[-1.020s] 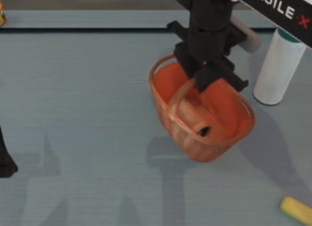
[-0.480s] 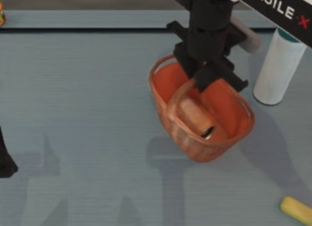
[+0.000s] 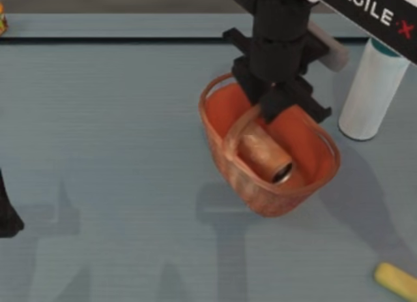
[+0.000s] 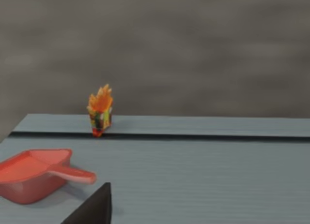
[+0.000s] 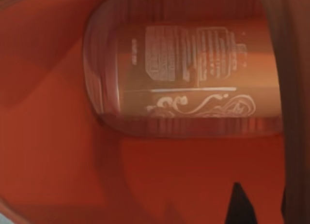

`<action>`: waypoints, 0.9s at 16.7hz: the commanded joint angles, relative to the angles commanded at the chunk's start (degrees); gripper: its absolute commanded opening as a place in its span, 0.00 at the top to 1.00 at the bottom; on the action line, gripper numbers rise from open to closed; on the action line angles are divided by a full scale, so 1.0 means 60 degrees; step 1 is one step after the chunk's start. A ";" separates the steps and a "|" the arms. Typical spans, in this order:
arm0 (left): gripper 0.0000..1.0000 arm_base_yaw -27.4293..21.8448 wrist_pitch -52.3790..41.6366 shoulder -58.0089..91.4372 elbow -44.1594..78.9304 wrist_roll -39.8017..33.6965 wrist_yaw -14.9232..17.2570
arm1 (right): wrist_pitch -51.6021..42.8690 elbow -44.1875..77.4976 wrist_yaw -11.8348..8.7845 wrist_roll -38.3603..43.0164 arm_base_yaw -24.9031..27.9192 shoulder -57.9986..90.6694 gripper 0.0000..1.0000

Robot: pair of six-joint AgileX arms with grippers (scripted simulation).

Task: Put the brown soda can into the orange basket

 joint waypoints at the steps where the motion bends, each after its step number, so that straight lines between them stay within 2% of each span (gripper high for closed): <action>1: 0.00 0.0000 0.0000 0.0000 0.0000 0.0000 0.0000 | 0.0000 0.0000 0.0000 0.0000 0.0000 0.0000 1.00; 15: 0.00 0.0000 0.0000 0.0000 0.0000 0.0000 0.0000 | -0.0157 0.0160 0.0007 -0.0012 -0.0019 0.0065 1.00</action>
